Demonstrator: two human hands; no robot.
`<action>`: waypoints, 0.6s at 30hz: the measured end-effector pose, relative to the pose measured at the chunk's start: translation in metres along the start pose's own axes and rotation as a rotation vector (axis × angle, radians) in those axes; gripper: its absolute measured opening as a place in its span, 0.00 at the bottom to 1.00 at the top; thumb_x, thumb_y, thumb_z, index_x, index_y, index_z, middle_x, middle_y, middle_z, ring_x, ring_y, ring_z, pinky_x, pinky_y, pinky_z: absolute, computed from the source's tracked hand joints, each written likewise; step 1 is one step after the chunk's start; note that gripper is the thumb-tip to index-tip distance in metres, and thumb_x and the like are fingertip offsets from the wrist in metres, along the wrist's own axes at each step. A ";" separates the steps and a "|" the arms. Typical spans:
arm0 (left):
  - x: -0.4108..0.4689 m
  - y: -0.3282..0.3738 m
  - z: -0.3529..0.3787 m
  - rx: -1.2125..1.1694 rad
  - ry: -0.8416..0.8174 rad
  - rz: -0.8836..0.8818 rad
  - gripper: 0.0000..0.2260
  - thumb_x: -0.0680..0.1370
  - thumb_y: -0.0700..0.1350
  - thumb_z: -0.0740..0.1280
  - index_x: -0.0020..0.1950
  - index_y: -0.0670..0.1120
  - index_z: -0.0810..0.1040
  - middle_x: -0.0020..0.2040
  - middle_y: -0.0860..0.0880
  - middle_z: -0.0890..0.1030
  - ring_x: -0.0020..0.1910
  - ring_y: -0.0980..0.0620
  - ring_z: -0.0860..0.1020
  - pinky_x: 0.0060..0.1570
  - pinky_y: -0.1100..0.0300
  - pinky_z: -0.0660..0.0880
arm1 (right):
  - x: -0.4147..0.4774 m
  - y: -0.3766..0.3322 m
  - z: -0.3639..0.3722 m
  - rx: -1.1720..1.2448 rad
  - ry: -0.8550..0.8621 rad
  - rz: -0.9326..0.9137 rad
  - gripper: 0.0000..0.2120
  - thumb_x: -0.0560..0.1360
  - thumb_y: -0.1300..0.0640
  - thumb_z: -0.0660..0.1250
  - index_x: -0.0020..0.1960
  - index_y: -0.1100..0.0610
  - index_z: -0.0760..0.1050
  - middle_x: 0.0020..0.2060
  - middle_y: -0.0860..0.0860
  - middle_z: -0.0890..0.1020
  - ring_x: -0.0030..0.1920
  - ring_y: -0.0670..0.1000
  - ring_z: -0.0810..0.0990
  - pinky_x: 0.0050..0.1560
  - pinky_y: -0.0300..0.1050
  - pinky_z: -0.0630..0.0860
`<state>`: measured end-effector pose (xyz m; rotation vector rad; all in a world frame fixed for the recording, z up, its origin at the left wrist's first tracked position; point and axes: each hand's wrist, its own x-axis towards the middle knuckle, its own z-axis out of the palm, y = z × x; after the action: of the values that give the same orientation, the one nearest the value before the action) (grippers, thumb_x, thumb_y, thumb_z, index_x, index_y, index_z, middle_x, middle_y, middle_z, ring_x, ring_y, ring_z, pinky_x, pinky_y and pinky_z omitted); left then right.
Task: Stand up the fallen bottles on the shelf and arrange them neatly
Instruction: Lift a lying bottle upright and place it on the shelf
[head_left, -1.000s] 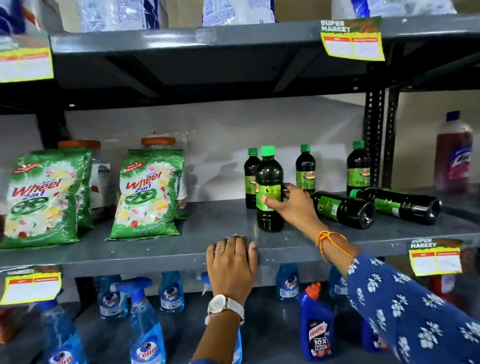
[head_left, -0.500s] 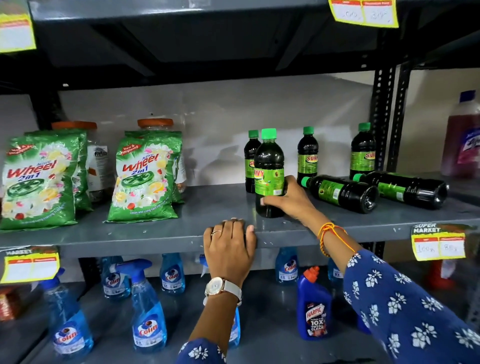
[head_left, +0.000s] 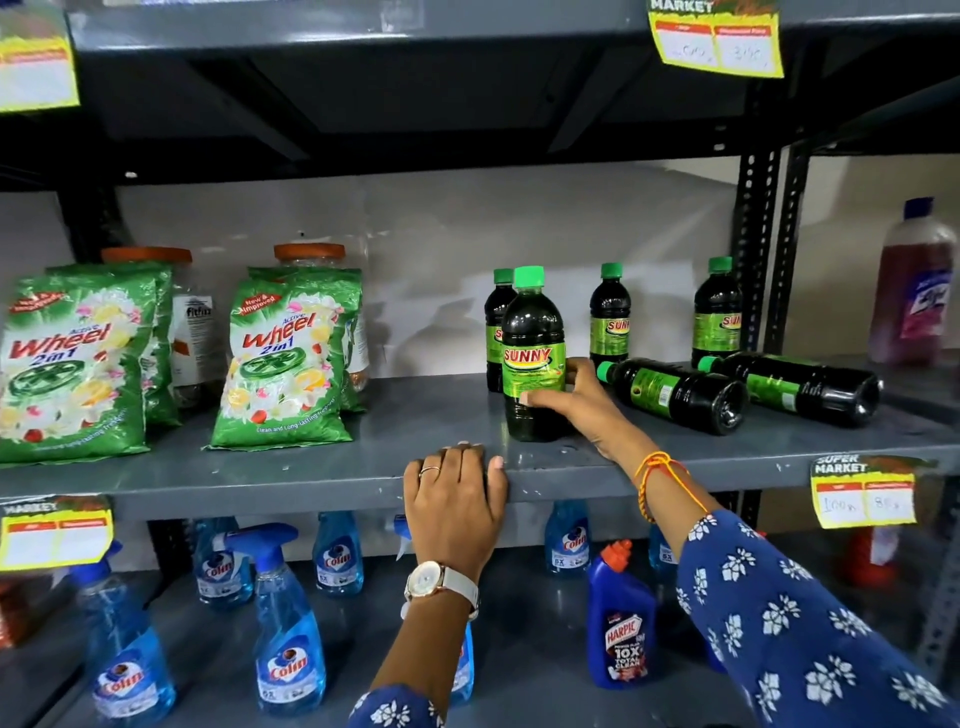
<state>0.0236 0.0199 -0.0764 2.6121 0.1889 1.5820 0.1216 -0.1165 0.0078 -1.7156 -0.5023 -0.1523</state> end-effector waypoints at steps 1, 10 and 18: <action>0.000 0.000 0.000 0.000 -0.001 -0.001 0.18 0.78 0.51 0.54 0.44 0.44 0.80 0.41 0.45 0.82 0.38 0.44 0.77 0.47 0.51 0.67 | 0.000 0.000 0.000 -0.025 0.004 -0.007 0.28 0.66 0.58 0.76 0.57 0.54 0.61 0.46 0.46 0.75 0.54 0.51 0.75 0.59 0.48 0.72; 0.001 -0.001 -0.002 -0.003 -0.047 -0.005 0.17 0.79 0.52 0.53 0.42 0.46 0.78 0.39 0.47 0.80 0.38 0.45 0.76 0.47 0.51 0.65 | -0.006 -0.003 0.001 -0.079 0.001 -0.051 0.27 0.67 0.59 0.75 0.59 0.56 0.65 0.51 0.49 0.75 0.54 0.49 0.74 0.55 0.43 0.70; 0.002 0.000 -0.005 -0.004 -0.038 -0.003 0.17 0.78 0.52 0.53 0.41 0.45 0.78 0.37 0.46 0.80 0.37 0.44 0.76 0.46 0.51 0.66 | -0.019 -0.008 -0.002 -0.160 -0.005 -0.053 0.27 0.67 0.57 0.74 0.62 0.55 0.68 0.54 0.50 0.78 0.57 0.51 0.76 0.56 0.44 0.71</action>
<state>0.0197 0.0199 -0.0726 2.6358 0.1874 1.5284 0.1020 -0.1216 0.0083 -1.8596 -0.5517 -0.2311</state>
